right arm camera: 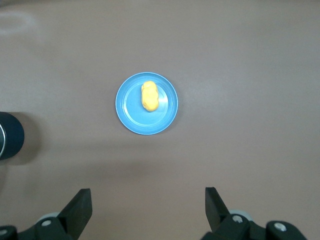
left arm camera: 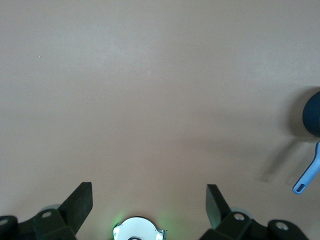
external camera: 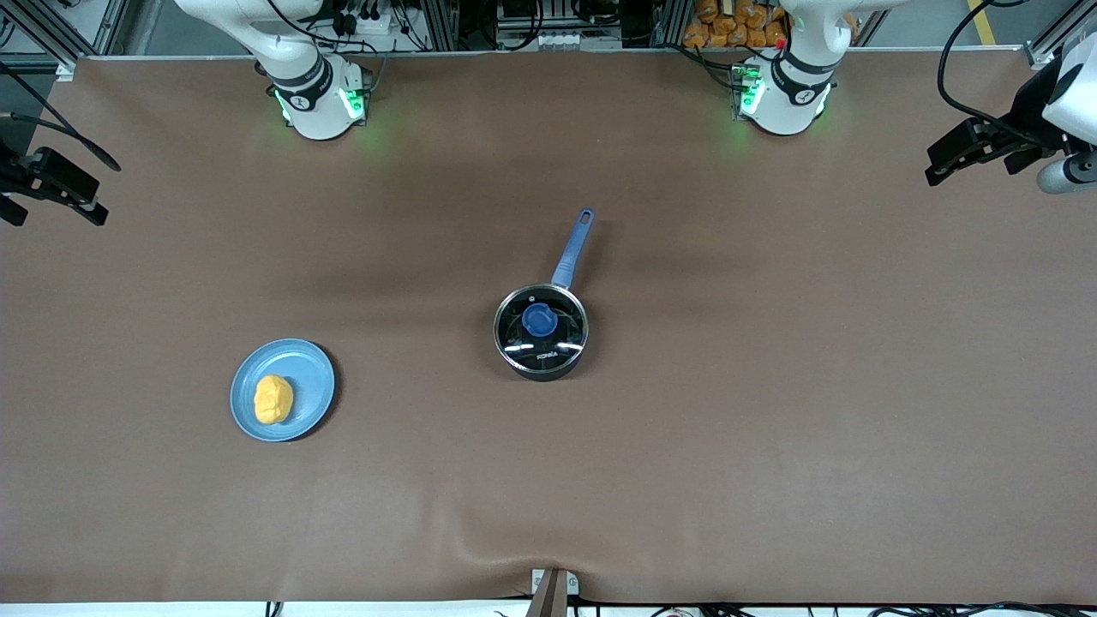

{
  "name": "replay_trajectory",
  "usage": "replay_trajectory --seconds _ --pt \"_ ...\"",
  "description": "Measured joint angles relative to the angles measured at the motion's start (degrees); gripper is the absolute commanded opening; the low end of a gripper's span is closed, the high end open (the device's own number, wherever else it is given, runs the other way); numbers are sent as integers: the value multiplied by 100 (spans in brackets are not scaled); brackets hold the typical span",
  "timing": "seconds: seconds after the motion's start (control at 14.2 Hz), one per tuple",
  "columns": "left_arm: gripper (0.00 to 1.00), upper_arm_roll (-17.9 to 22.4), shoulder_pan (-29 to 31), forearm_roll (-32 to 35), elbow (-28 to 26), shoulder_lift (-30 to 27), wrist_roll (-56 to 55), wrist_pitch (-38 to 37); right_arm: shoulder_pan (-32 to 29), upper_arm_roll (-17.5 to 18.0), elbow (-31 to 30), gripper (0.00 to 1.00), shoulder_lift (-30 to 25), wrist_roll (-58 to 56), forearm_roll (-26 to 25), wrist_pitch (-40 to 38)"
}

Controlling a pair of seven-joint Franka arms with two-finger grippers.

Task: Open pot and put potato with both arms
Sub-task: 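Move the left gripper toward the glass lid on the black pot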

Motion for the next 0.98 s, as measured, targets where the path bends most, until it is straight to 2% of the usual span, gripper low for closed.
replay_trajectory --seconds 0.49,0.77,0.98 --pt "100 -31 -58 -9 3 90 42 -12 156 161 85 100 58 -8 -39 274" --pt "100 -38 -92 -282 10 346 43 -12 214 167 101 100 58 -11 -154 278" --pt "100 -53 -432 -463 20 563 22 78 216 167 102 100 57 -71 -160 277"
